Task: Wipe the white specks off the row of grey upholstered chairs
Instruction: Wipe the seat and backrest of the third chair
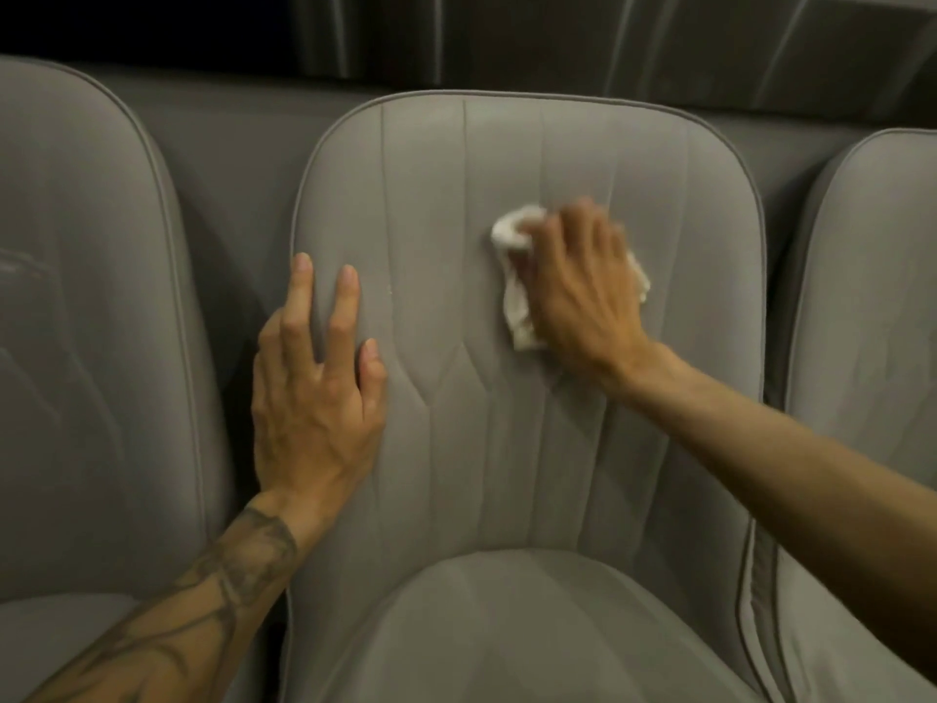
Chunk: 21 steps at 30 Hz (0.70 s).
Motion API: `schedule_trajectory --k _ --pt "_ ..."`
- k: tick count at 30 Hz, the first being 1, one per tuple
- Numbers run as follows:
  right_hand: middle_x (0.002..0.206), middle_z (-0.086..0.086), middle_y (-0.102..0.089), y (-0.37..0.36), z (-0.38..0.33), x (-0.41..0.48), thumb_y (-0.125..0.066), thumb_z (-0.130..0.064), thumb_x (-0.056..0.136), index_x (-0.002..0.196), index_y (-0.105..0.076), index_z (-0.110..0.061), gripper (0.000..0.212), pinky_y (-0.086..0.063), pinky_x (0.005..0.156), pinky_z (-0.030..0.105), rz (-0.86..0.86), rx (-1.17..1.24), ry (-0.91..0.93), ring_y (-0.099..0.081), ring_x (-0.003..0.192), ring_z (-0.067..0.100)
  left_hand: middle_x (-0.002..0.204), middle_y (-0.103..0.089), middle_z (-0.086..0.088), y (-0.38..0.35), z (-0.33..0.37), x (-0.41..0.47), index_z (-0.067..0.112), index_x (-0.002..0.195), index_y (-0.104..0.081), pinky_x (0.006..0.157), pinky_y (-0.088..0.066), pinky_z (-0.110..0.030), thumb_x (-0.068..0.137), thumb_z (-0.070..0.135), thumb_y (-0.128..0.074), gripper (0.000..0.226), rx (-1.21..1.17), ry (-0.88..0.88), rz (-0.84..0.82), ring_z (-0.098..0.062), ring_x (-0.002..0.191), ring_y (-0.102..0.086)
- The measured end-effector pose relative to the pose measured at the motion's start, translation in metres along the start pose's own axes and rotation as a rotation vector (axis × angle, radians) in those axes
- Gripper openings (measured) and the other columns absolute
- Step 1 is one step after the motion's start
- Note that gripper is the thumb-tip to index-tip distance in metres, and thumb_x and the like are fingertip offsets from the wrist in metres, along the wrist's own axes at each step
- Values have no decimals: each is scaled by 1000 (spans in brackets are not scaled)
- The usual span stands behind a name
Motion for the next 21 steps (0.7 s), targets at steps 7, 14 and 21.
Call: schedule_trajectory --k 7,14,21 --pt "104 14 -54 -11 -49 0 -46 -29 100 120 -55 -16 26 -36 83 44 29 71 -93 -49 97 33 169 -24 -16 0 1 0 18 162 -31 113 -39 -50 109 29 -36 54 -11 2 -2 -43 133 -45" --pt "107 15 -54 -7 -17 78 -44 -30 101 109 -49 -15 18 -38 79 42 258 32 -331 -51 93 32 171 -20 -13 -3 -1 1 20 163 -29 114 -36 -46 110 30 -36 55 -52 -1 -9 -40 133 -45" --pt "104 14 -55 -7 -69 31 -49 -31 100 117 -57 -13 26 -38 79 43 27 153 121 -48 93 32 171 -18 -13 0 -1 2 20 163 -29 113 -33 -41 111 34 -31 54 -62 0 -17 -38 134 -44"
Point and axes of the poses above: each hand's wrist, its own x-axis towards the middle knuckle, its own y-axis out of the back of the hand, z = x × y, the point moved 3 cm from there along x, towards the middle knuckle
